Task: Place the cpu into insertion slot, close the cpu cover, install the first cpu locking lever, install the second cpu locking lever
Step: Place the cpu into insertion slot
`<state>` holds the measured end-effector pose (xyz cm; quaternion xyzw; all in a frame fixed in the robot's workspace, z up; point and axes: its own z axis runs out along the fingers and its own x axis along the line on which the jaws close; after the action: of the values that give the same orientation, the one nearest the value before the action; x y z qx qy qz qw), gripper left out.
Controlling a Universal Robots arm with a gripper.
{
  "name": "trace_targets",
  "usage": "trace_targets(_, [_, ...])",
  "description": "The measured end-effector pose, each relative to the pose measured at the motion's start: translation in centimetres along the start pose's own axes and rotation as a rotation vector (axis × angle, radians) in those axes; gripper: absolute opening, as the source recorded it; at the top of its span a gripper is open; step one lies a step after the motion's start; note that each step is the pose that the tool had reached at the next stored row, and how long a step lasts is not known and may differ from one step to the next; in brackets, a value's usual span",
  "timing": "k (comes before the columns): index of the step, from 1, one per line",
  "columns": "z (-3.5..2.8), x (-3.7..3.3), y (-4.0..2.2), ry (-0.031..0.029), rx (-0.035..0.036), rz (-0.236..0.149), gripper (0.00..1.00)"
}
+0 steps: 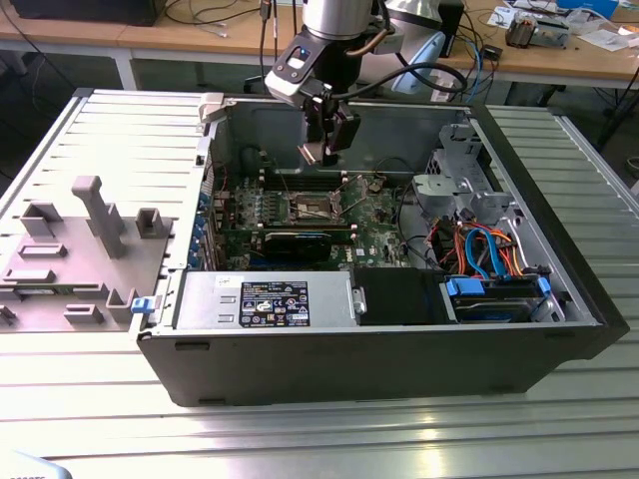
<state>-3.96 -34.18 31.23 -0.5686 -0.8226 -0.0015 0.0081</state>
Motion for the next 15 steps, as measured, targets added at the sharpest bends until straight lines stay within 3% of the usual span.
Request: trace_targets(15, [0.02,0.00,0.00,0.0002,-0.0005,0.032,0.55])
